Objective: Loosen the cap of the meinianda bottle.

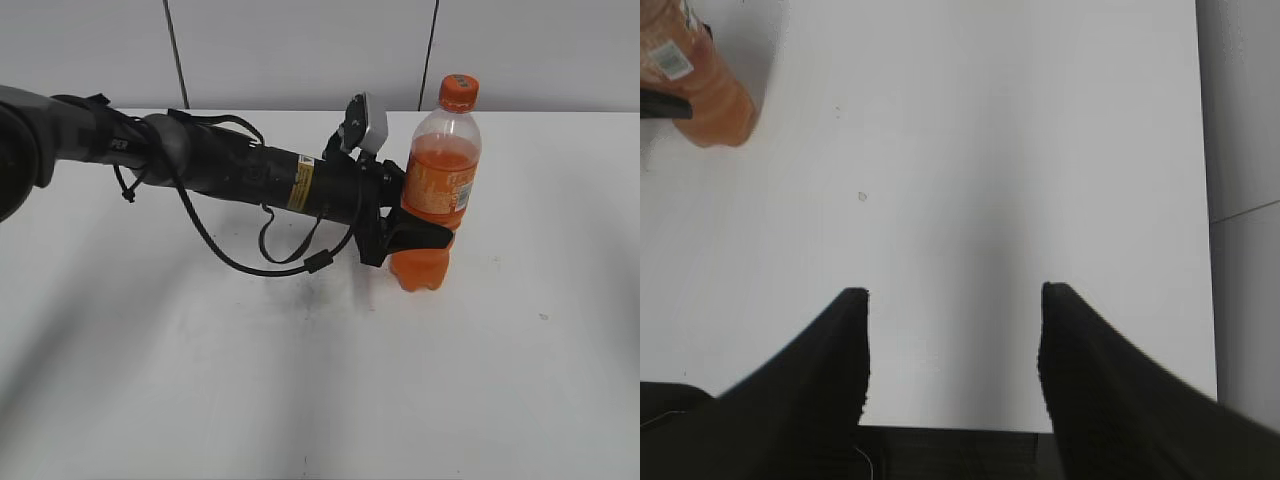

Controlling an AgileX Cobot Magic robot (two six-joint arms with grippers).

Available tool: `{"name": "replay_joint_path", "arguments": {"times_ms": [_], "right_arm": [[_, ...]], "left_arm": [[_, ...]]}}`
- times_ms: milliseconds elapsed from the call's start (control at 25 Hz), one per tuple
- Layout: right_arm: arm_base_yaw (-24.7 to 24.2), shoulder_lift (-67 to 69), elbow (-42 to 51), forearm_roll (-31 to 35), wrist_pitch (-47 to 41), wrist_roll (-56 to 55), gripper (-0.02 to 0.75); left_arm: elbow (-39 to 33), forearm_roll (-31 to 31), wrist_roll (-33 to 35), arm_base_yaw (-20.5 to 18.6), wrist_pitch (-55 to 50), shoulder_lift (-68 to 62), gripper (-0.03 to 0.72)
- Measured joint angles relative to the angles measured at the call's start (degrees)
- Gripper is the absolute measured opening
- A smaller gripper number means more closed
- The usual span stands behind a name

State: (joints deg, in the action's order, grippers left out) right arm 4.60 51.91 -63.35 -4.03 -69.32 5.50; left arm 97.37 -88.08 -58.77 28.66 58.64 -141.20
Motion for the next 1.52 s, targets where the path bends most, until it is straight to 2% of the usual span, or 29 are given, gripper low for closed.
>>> {"name": "replay_joint_path", "arguments": {"times_ms": [200, 440, 600, 840, 960, 1520], "right_arm": [[0.0, 15.3, -11.8, 2.4, -0.1, 0.1, 0.409], [0.0, 29.9, -20.5, 6.5, -0.1, 2.9, 0.409], [2.6, 36.0, -25.0, 7.2, -0.1, 3.3, 0.409], [13.3, 42.4, -29.0, 7.8, -0.2, 3.0, 0.409], [16.7, 45.2, -31.0, 7.9, -0.2, 2.0, 0.409], [17.8, 50.2, -33.6, 8.2, -0.4, -1.8, 0.403]], "left_arm": [[0.0, 0.6, -0.1, 1.0, -0.8, 0.0, 0.408], [0.0, 1.3, -0.1, 2.6, -2.4, 0.0, 0.408], [0.0, 1.4, -0.1, 2.8, -2.6, 0.0, 0.408], [0.0, 1.4, -0.1, 2.8, -2.7, 0.0, 0.408], [0.0, 1.4, -0.2, 2.8, -2.7, 0.0, 0.408], [0.0, 1.4, -0.2, 2.8, -2.7, 0.0, 0.408]]}}
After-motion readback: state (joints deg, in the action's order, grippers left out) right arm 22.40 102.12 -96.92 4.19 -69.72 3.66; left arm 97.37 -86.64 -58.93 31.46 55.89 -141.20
